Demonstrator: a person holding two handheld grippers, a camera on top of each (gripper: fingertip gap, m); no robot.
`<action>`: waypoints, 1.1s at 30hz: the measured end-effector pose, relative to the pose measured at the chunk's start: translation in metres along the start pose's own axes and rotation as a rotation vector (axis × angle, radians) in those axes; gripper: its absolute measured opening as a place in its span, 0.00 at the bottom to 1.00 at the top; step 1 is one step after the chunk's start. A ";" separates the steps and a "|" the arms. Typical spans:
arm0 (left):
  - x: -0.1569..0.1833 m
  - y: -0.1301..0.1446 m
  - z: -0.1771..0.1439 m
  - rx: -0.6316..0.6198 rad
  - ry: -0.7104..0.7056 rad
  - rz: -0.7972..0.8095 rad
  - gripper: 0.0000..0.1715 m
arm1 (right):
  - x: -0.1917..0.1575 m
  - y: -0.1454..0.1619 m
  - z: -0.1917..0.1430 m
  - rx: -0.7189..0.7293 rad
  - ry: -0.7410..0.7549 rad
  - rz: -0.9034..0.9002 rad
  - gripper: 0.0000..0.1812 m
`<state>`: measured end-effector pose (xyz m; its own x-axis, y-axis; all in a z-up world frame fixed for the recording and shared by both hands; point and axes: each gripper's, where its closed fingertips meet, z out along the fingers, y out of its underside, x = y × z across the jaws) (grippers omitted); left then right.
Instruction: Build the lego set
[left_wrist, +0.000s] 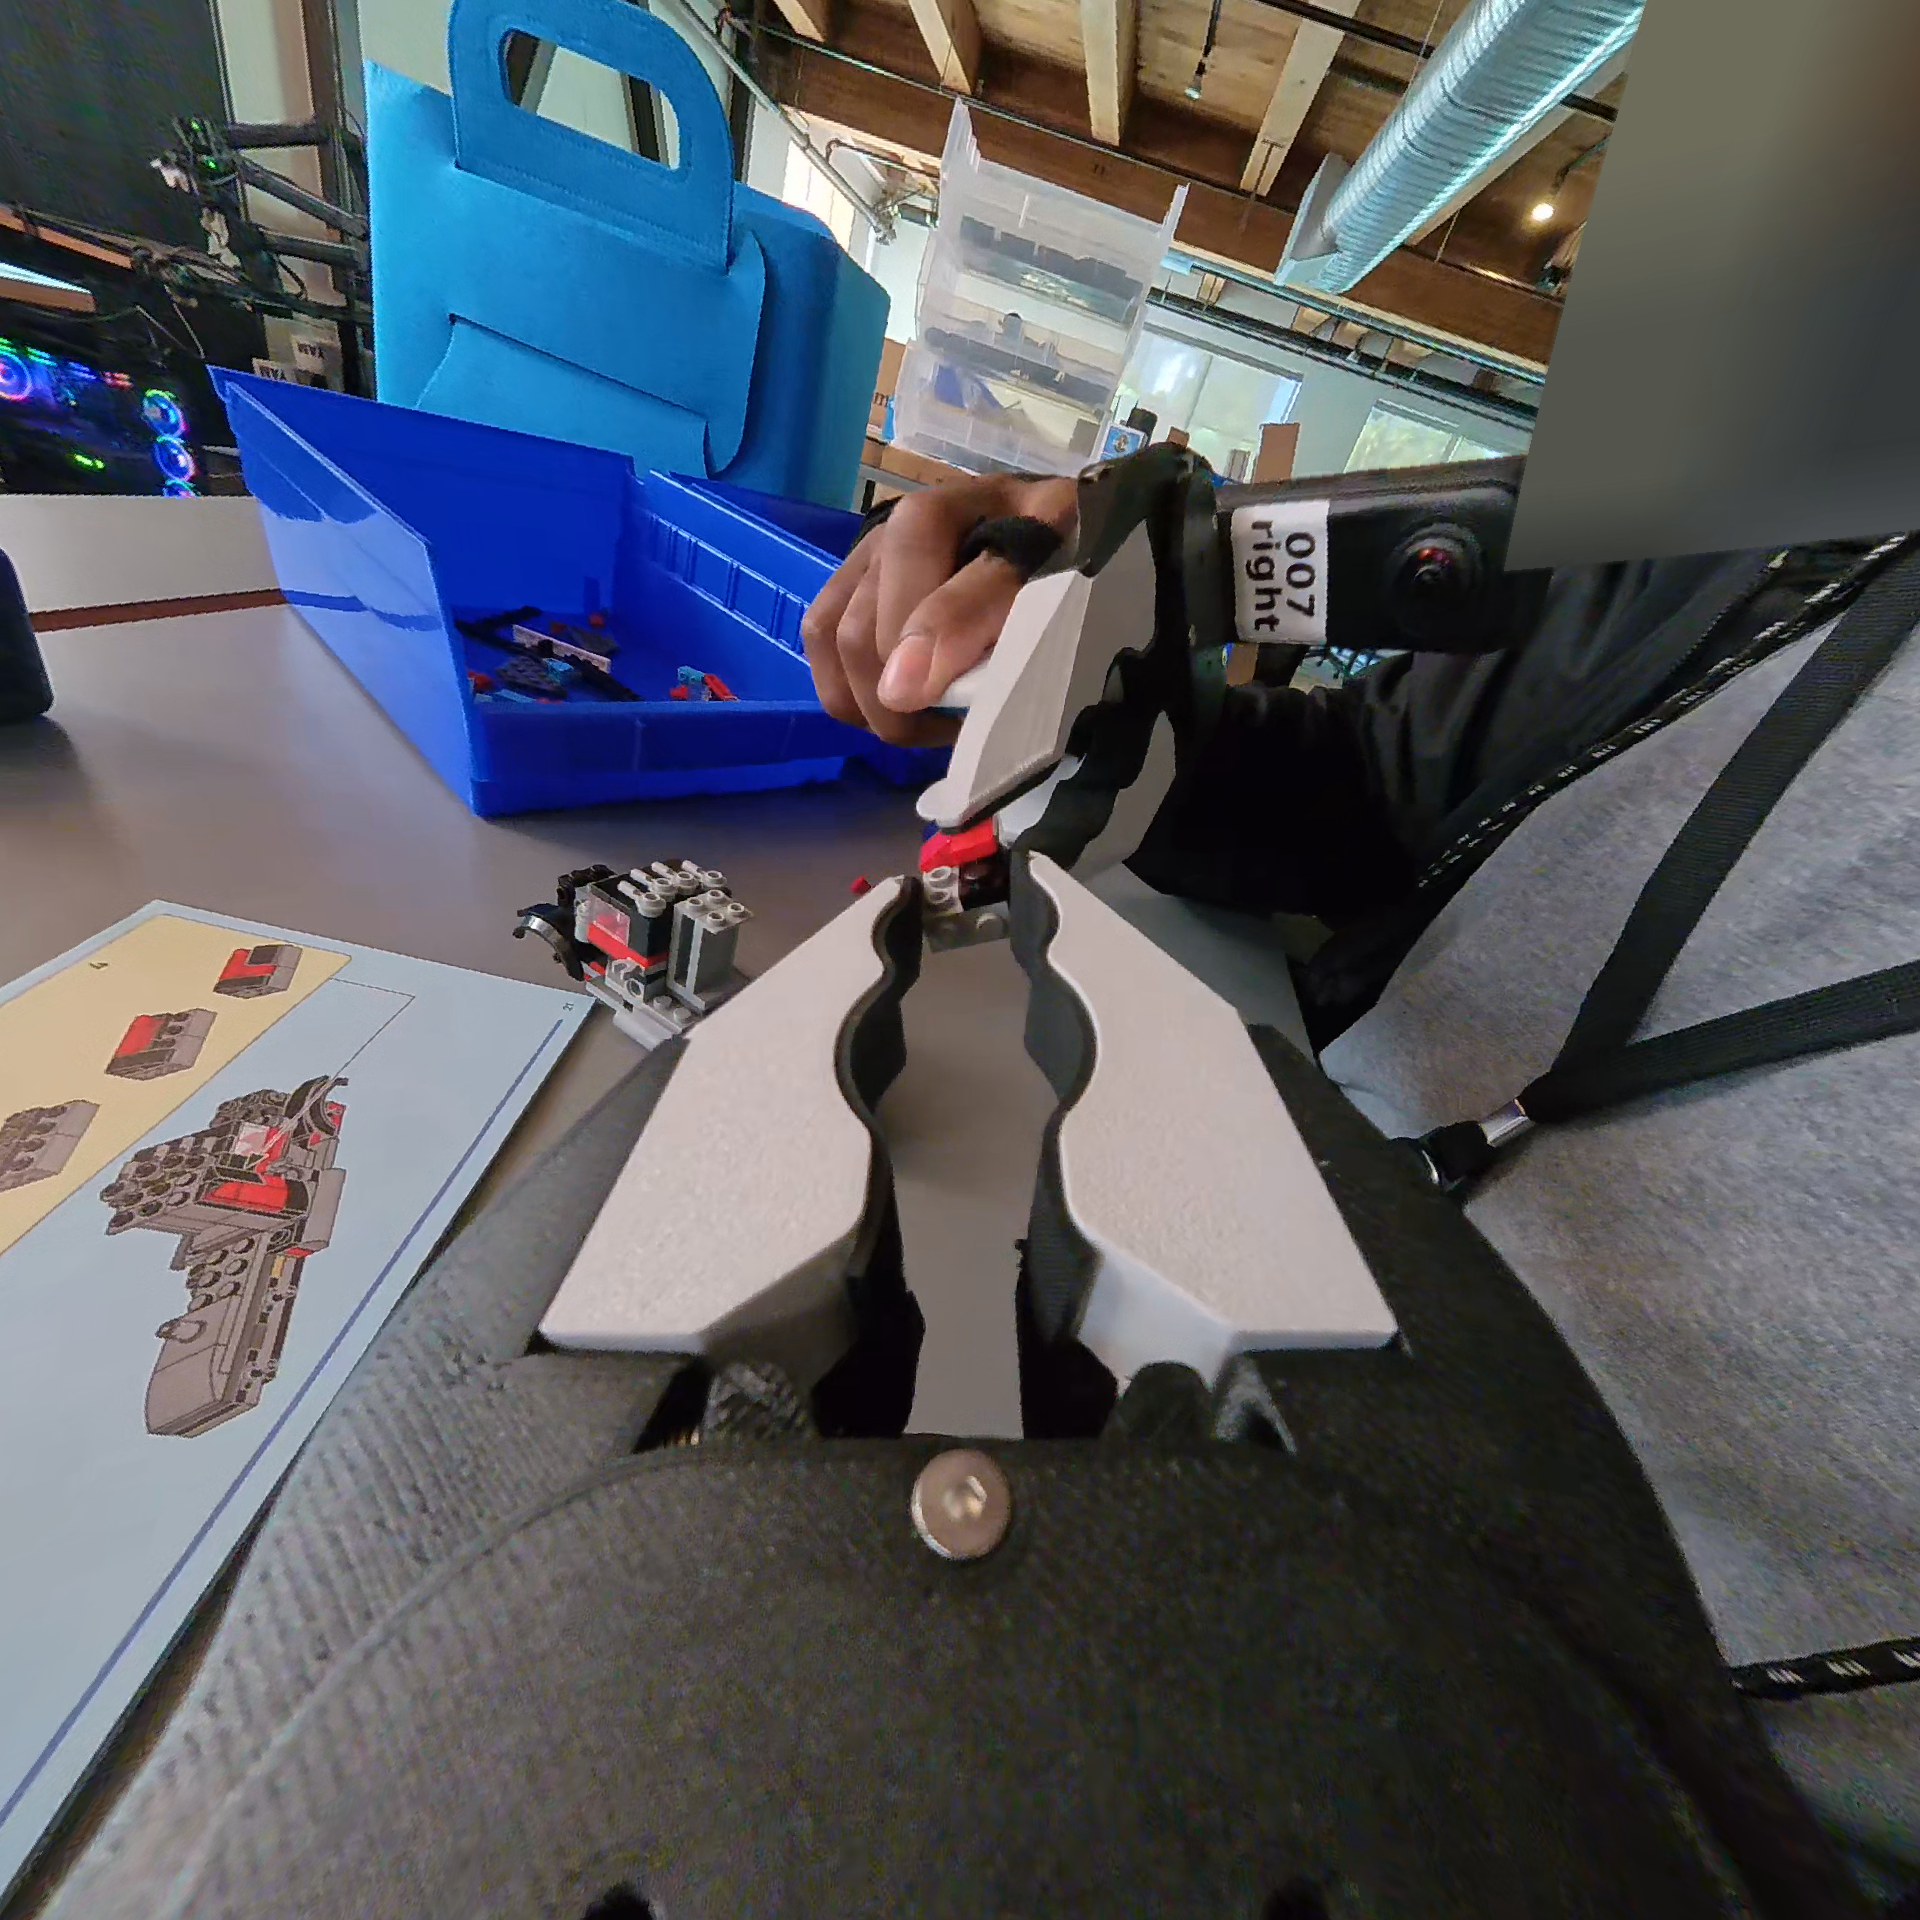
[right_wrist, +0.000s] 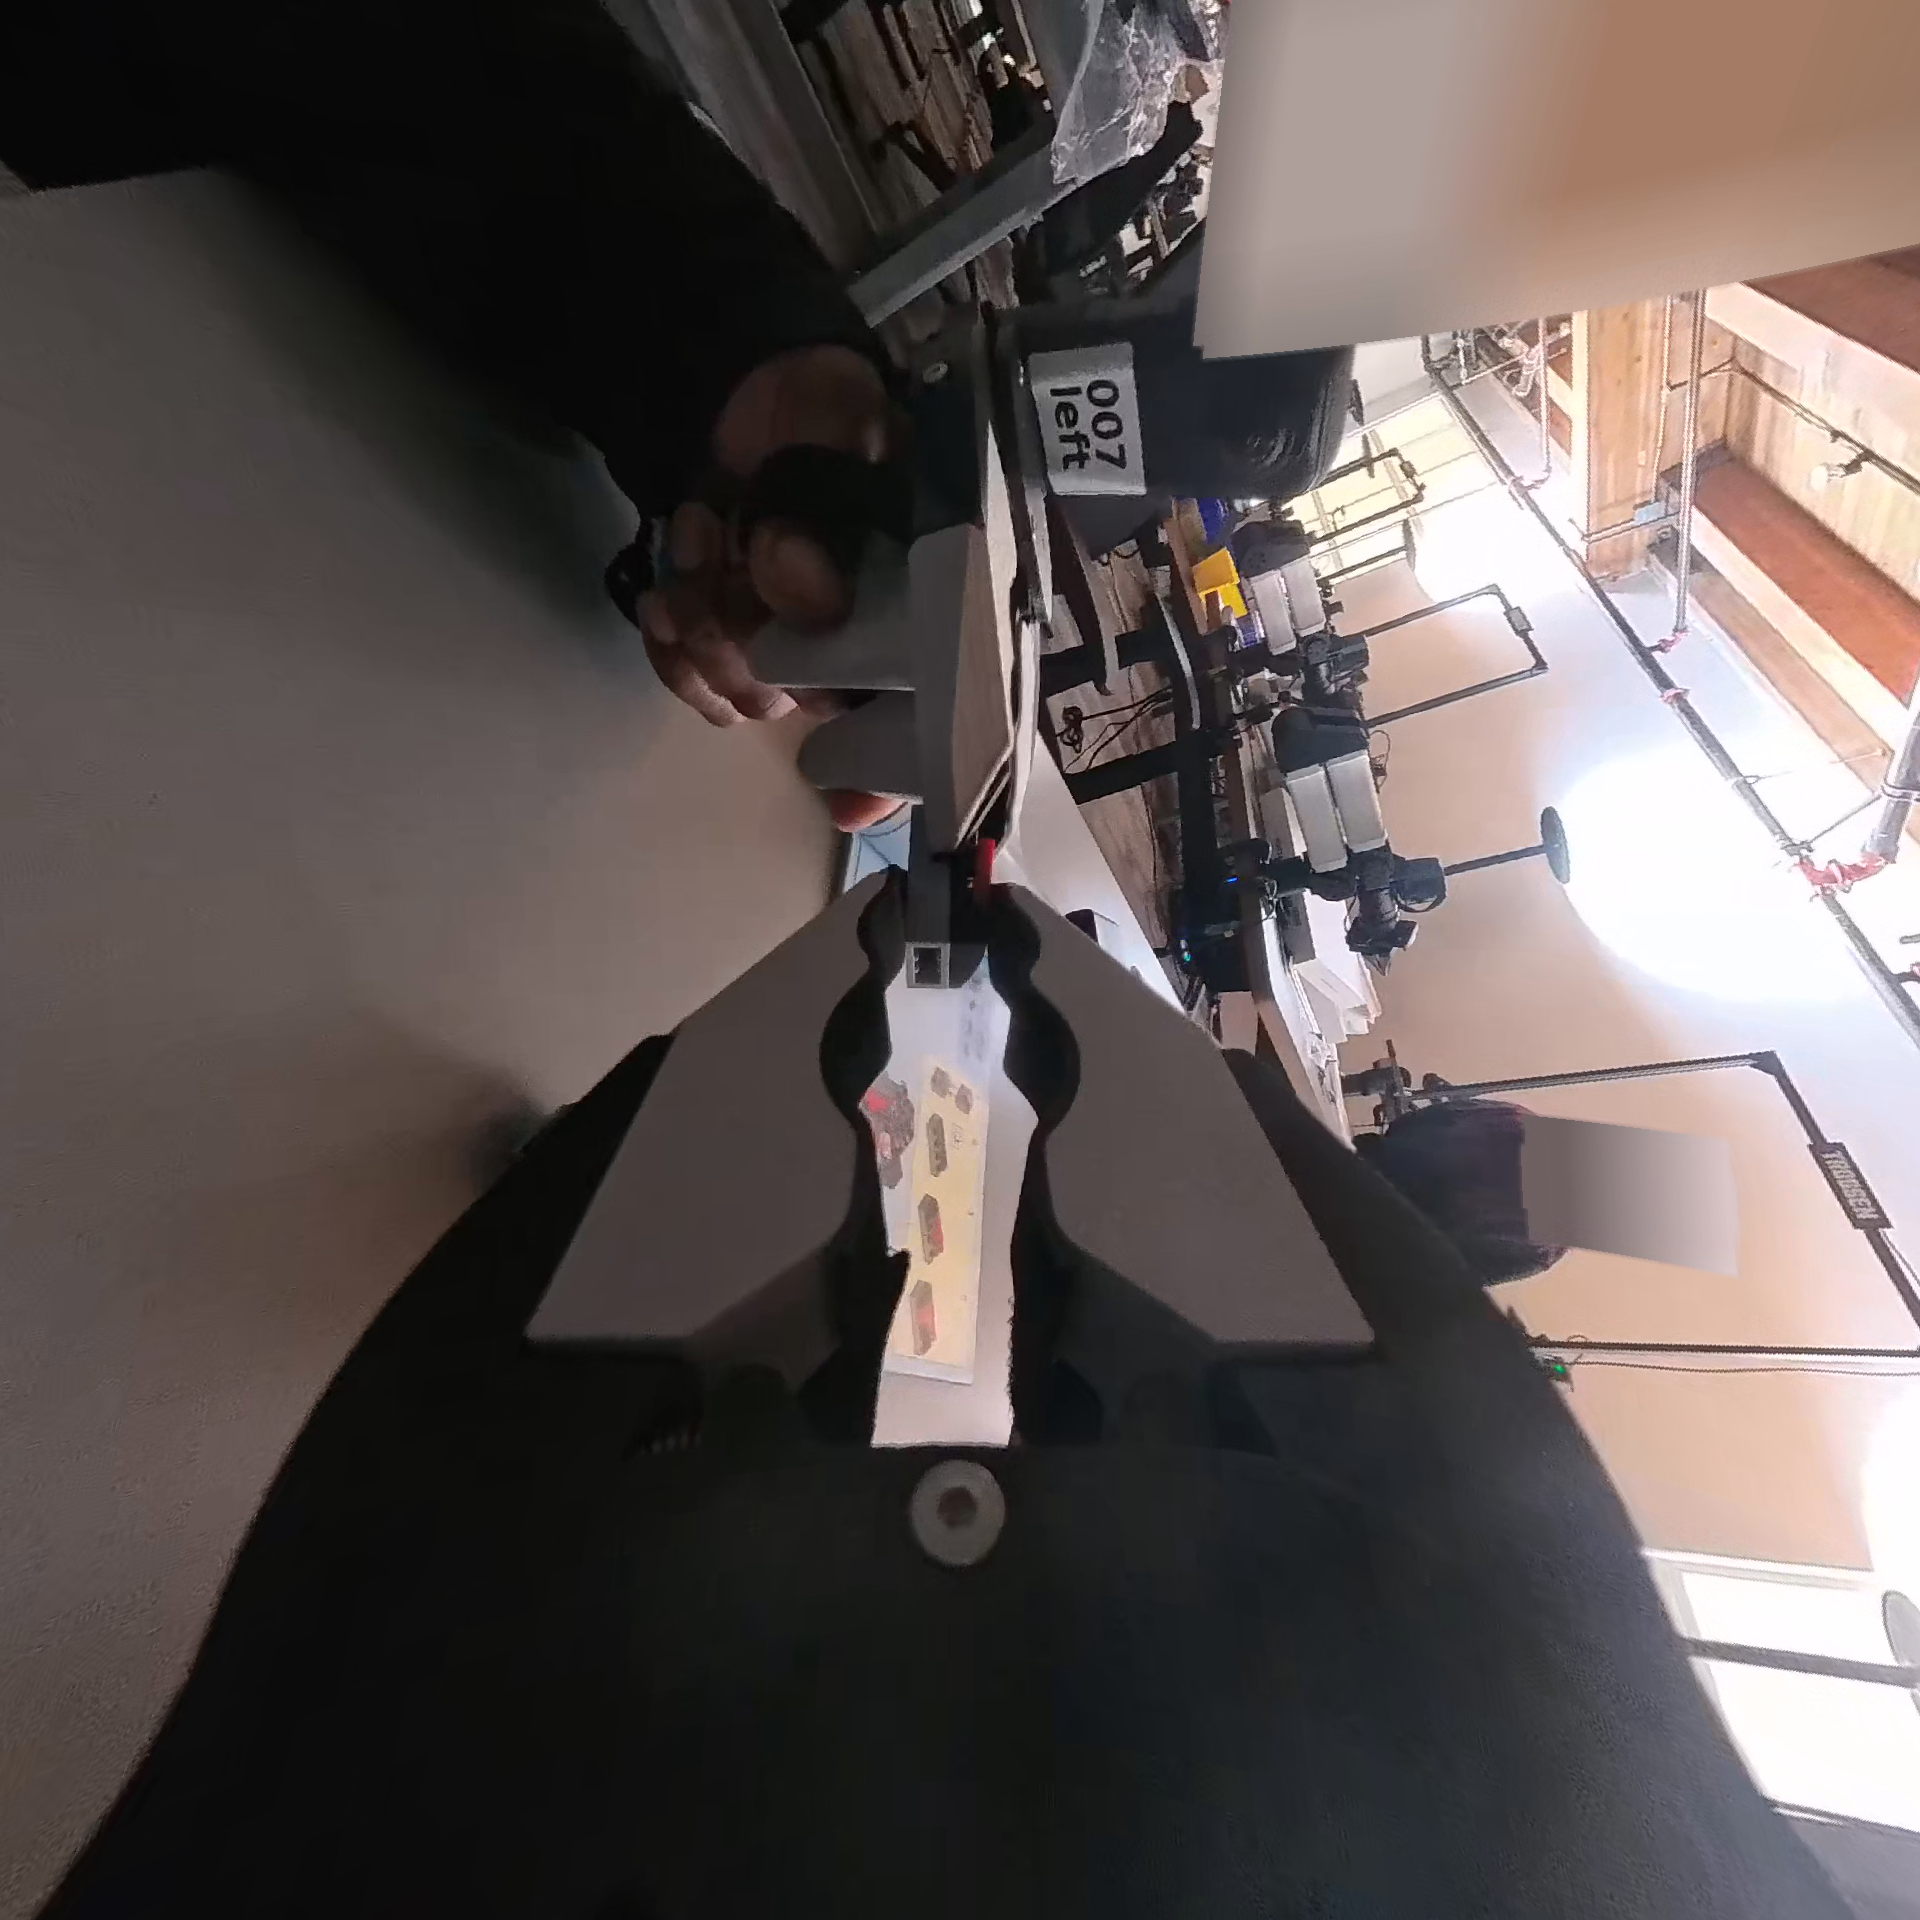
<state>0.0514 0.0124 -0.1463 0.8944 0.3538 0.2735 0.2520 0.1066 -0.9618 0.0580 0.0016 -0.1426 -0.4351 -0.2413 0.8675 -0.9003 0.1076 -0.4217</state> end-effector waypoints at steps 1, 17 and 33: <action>0.000 0.001 0.000 -0.005 0.000 0.002 0.10 | -0.001 0.000 0.000 -0.001 -0.008 0.005 0.08; 0.009 0.000 -0.005 -0.043 -0.102 0.463 0.16 | -0.003 -0.002 -0.006 0.111 -0.164 0.526 0.08; 0.025 -0.001 0.003 -0.028 -0.068 0.632 0.09 | -0.006 -0.017 -0.014 0.218 -0.223 0.585 0.08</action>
<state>0.0727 0.0237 -0.1383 0.8483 0.3993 -0.3477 -0.3062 -0.1658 -0.9374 0.0759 0.0143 -0.1368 -0.8186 -0.3990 0.4132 -0.4834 0.0902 -0.8707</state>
